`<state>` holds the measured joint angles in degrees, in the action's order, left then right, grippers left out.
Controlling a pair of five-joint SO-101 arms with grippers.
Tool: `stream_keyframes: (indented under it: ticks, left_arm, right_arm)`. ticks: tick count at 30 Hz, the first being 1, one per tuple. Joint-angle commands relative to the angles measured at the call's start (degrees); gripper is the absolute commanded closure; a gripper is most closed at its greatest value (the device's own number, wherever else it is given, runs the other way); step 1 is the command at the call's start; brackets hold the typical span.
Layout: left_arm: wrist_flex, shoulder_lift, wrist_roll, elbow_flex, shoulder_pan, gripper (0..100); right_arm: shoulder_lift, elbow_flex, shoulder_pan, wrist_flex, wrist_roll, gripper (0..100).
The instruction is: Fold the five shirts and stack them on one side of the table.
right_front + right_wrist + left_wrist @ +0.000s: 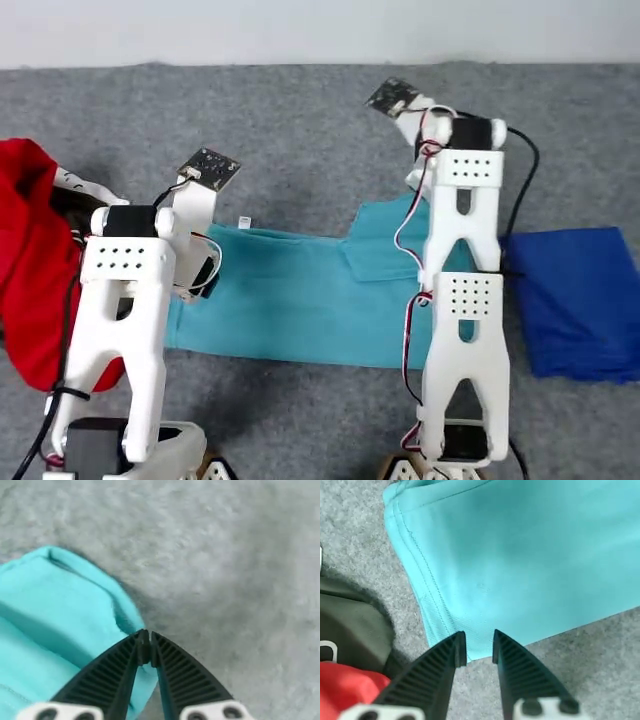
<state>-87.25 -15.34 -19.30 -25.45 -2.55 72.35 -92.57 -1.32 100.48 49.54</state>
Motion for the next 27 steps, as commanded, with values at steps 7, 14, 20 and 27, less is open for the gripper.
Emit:
stream_keyframes:
  ticks: [7, 14, 20, 27]
  left_arm:
    - [0.3, -1.3, 0.5, 0.2, -0.2, 90]
    - [0.3, -1.3, 0.5, 0.2, -0.2, 90]
    - [0.3, -1.3, 0.5, 0.2, -0.2, 90]
    - [0.3, -1.3, 0.5, 0.2, 0.1, 90]
  right_arm:
    - [-14.2, 15.6, -0.5, 2.8, -4.0, 99.0]
    - [-32.0, 42.3, -2.0, 2.3, -1.4, 99.0]
    - [-38.6, 58.4, -1.2, 2.2, 7.8, 99.0]
    - [-39.0, 64.2, 1.6, 1.8, 15.2, 99.0]
